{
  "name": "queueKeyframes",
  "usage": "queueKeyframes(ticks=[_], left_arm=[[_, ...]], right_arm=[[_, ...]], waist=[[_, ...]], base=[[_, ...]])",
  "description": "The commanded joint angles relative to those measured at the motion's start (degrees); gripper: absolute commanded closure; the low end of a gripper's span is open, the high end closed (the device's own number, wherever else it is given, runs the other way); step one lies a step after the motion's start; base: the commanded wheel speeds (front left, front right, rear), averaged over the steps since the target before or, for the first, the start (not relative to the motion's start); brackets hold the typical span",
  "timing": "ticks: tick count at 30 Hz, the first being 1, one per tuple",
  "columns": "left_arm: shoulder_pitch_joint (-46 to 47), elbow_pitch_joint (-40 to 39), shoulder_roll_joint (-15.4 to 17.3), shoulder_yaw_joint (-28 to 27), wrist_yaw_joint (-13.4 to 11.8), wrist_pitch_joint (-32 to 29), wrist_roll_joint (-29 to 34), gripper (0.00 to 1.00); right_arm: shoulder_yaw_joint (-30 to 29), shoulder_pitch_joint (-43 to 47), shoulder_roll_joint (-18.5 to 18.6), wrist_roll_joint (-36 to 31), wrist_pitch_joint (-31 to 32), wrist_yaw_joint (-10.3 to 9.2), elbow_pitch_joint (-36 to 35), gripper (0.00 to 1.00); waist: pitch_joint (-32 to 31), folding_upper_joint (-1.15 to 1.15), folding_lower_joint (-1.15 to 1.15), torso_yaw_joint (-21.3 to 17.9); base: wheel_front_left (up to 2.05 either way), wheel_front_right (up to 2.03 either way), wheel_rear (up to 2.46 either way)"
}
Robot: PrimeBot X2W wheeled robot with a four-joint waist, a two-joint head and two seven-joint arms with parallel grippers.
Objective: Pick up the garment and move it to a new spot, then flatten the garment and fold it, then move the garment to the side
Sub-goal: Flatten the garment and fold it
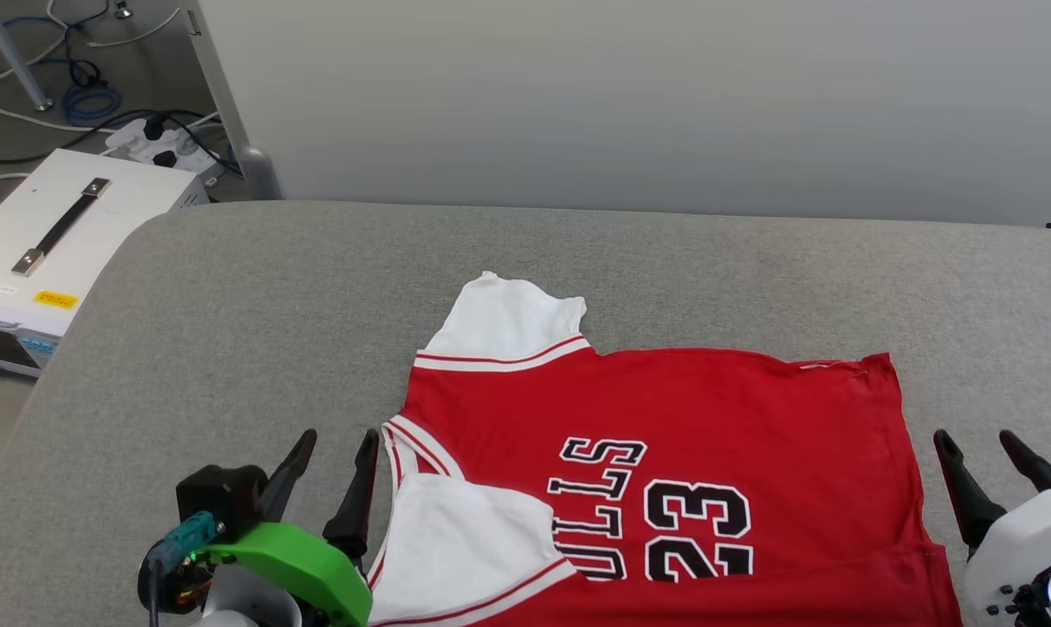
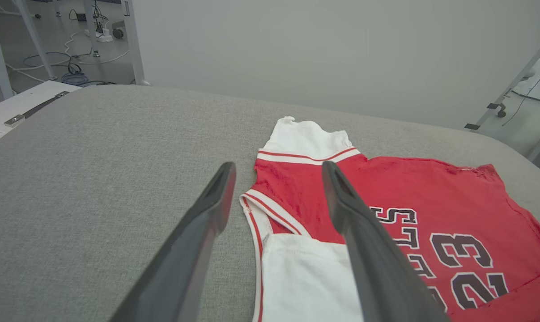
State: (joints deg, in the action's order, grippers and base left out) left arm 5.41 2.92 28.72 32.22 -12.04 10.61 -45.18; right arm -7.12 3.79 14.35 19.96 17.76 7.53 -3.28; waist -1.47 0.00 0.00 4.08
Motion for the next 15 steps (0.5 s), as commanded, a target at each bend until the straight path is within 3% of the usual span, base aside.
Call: queueKeyframes(ticks=[1,10,15], left_arm=[[0.7,-0.4,-0.6,-0.8,0.6,1.6,0.7,0.00],[-0.7,-2.6,-4.6,-5.9,4.0,4.4,7.0,0.00],[-2.0,-3.1,-7.7,-9.6,6.9,4.4,11.5,0.00]], right_arm=[[0.6,-0.7,0.3,0.3,-3.0,-0.04,-1.0,0.00],[4.4,1.3,-1.9,0.8,-17.4,-0.04,-2.5,0.00],[5.3,0.7,-3.0,0.4,-21.2,-0.04,-1.9,0.00]], waist=[[0.1,0.00,0.00,-0.1],[1.4,0.00,0.00,-0.7],[2.7,0.00,0.00,-1.7]], base=[[0.00,0.00,0.00],[0.00,0.00,0.00],[0.00,0.00,0.00]])
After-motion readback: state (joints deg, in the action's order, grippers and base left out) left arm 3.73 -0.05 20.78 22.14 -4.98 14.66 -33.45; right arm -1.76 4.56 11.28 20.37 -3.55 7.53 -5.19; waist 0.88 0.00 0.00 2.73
